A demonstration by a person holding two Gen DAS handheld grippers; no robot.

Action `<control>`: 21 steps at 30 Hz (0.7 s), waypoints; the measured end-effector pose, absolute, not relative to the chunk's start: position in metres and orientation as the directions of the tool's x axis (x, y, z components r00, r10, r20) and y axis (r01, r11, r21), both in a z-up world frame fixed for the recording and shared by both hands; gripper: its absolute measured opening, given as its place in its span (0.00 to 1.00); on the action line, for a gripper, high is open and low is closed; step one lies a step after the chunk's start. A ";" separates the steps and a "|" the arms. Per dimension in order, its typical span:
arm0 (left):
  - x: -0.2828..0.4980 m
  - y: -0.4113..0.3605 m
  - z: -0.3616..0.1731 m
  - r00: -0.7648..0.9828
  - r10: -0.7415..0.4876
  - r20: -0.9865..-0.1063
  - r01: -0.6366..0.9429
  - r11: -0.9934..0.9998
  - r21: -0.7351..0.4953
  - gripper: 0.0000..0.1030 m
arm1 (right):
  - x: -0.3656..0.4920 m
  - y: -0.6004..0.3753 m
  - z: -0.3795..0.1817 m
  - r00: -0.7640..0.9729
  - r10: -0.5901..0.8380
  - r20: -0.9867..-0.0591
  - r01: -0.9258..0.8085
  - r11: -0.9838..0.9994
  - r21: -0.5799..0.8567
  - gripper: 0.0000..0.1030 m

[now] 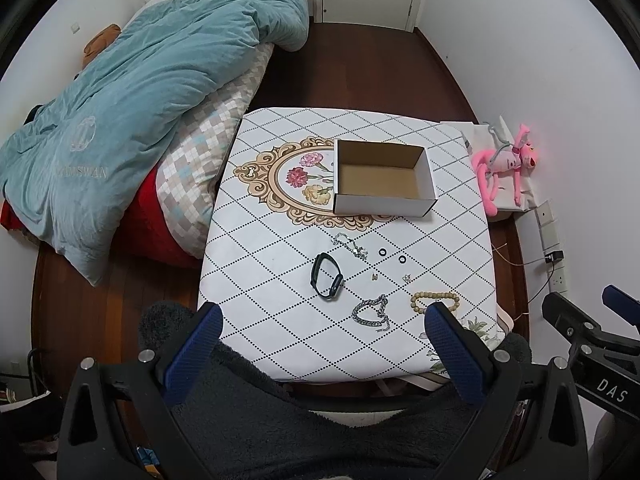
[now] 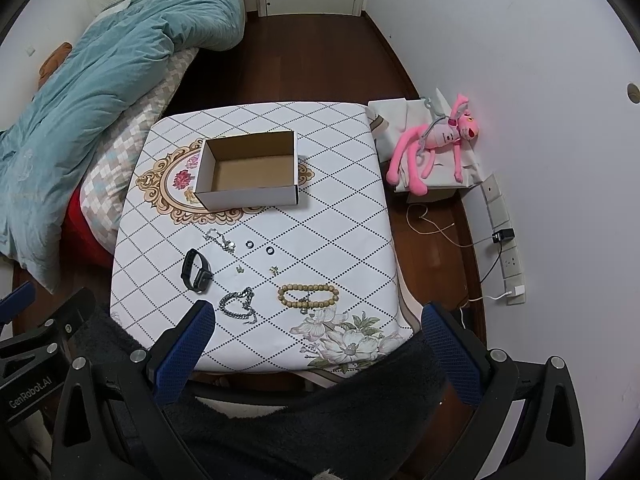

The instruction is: Organize jewelry

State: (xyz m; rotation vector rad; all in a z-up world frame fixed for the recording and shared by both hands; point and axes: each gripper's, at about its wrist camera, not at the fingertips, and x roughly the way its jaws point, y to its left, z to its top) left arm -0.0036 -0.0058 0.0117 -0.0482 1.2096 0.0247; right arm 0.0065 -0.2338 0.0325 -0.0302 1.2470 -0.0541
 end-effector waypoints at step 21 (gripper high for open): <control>-0.010 -0.007 0.020 0.383 -0.010 -0.924 -0.039 0.999 -0.027 1.00 | 0.001 -0.231 0.037 0.330 -0.057 -0.942 0.023 0.998 -0.052 1.00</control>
